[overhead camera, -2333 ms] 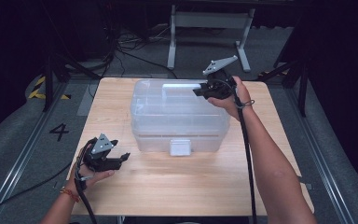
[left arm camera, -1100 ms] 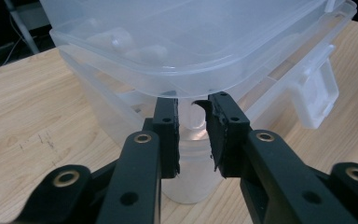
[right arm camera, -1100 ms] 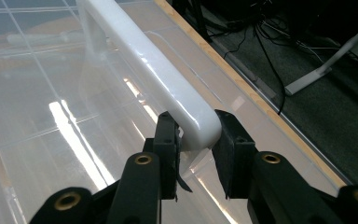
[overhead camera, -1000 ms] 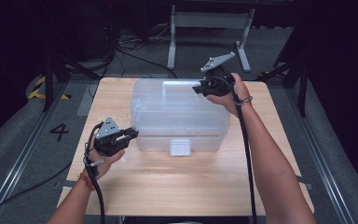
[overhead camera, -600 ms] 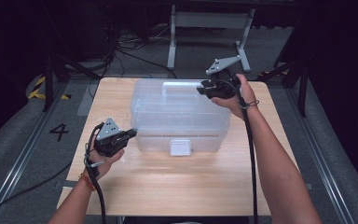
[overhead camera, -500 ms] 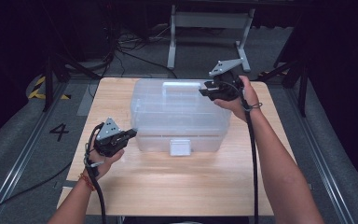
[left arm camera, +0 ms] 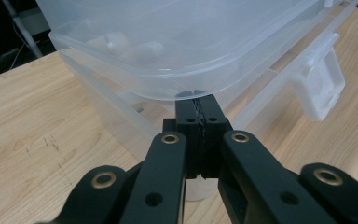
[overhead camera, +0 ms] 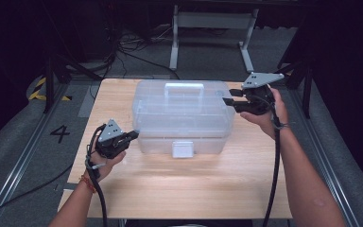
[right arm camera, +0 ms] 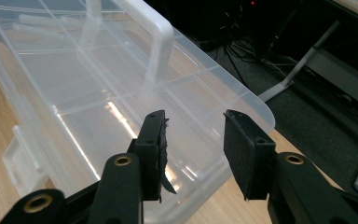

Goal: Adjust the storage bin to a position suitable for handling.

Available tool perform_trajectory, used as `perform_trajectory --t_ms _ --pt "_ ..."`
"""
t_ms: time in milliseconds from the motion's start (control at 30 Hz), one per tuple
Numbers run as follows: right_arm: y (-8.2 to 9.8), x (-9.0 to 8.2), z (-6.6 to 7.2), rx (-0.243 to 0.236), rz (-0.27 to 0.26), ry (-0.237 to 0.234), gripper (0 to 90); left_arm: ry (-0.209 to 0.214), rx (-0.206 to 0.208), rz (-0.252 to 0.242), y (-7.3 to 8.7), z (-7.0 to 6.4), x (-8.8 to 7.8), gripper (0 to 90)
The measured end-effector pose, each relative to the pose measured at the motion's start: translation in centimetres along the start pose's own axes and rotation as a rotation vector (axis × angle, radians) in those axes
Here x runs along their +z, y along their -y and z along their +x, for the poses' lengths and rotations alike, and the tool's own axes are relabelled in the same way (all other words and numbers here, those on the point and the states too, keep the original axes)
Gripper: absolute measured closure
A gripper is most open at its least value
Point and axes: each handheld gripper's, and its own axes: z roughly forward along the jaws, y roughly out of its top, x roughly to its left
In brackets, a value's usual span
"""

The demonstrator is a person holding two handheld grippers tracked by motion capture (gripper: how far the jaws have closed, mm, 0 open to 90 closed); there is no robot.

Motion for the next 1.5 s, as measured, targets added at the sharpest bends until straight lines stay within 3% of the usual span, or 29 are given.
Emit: perform_trajectory --t_ms 333,600,1133,1333,1500 --pt "2.8 -2.0 -0.1 0.017 -0.029 0.031 57.3 -0.003 0.01 0.006 -0.1 0.0 0.0 89.7" --pt "5.0 -2.6 0.1 0.021 -0.03 0.013 57.9 -0.003 0.009 0.003 -0.1 0.0 0.0 89.8" --pt "10.7 -0.6 2.4 0.048 0.009 -0.051 53.4 -0.001 0.014 0.001 -0.2 0.1 -0.1 89.7" --pt "11.7 0.7 2.8 0.047 0.037 -0.052 50.8 -0.002 0.014 0.002 -0.2 0.0 -0.1 89.7" --pt "11.7 1.4 2.9 0.056 0.021 -0.046 49.9 -0.004 0.017 0.002 -0.2 0.1 -0.1 89.6"
